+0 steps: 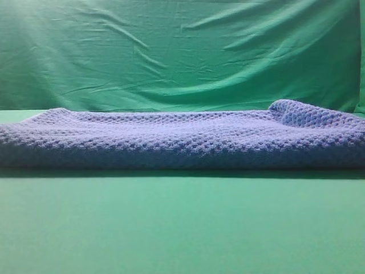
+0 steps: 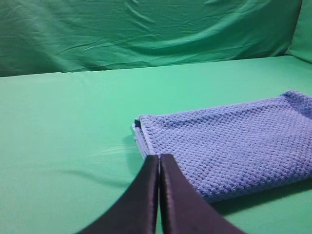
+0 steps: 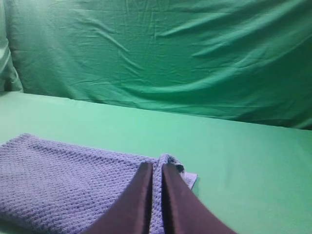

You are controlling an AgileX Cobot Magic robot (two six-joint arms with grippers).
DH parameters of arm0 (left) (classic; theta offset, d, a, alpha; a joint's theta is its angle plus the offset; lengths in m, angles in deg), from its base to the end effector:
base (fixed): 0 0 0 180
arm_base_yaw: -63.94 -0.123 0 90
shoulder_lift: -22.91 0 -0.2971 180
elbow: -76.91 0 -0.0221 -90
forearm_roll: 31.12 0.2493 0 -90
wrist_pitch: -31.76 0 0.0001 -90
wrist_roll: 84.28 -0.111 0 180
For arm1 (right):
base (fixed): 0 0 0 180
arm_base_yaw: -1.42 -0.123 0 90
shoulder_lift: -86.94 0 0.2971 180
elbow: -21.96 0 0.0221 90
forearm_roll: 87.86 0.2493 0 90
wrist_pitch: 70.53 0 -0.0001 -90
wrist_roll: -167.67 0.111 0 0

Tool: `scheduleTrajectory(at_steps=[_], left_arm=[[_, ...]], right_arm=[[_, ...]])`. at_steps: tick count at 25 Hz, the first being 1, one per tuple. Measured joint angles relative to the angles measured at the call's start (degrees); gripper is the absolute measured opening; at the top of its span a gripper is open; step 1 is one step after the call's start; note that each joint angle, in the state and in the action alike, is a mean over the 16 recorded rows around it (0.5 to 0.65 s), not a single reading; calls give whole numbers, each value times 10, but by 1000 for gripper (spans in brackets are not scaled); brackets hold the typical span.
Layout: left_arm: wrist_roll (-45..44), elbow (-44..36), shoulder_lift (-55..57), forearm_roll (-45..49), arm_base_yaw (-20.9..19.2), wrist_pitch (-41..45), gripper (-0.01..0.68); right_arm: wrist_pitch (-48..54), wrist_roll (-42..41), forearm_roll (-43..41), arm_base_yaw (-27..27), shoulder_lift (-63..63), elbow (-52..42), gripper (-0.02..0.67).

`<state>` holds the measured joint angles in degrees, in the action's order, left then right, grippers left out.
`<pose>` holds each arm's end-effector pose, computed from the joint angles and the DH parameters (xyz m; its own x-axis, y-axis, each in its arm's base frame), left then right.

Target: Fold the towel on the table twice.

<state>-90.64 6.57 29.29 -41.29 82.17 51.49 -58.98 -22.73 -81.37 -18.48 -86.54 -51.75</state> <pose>0.0477 -0.0227 0.2228 -0.1225 -0.0188 -0.9923 0.3622 0.9300 -0.0623 0.0534 0.0220 0.2174 -0.0025 -0.0758 -0.9971 -0.3626 0.9293 -0.0698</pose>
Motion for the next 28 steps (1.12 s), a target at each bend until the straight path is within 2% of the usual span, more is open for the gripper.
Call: scheduleTrajectory(at_steps=[15, 28], left_arm=[[0, -41, 1, -1, 0, -3, 0], [0, -81, 2, 14, 0, -1, 0]], right_arm=[[14, 0, -1, 0, 0, -35, 48], [80, 0, -2, 0, 0, -54, 48]])
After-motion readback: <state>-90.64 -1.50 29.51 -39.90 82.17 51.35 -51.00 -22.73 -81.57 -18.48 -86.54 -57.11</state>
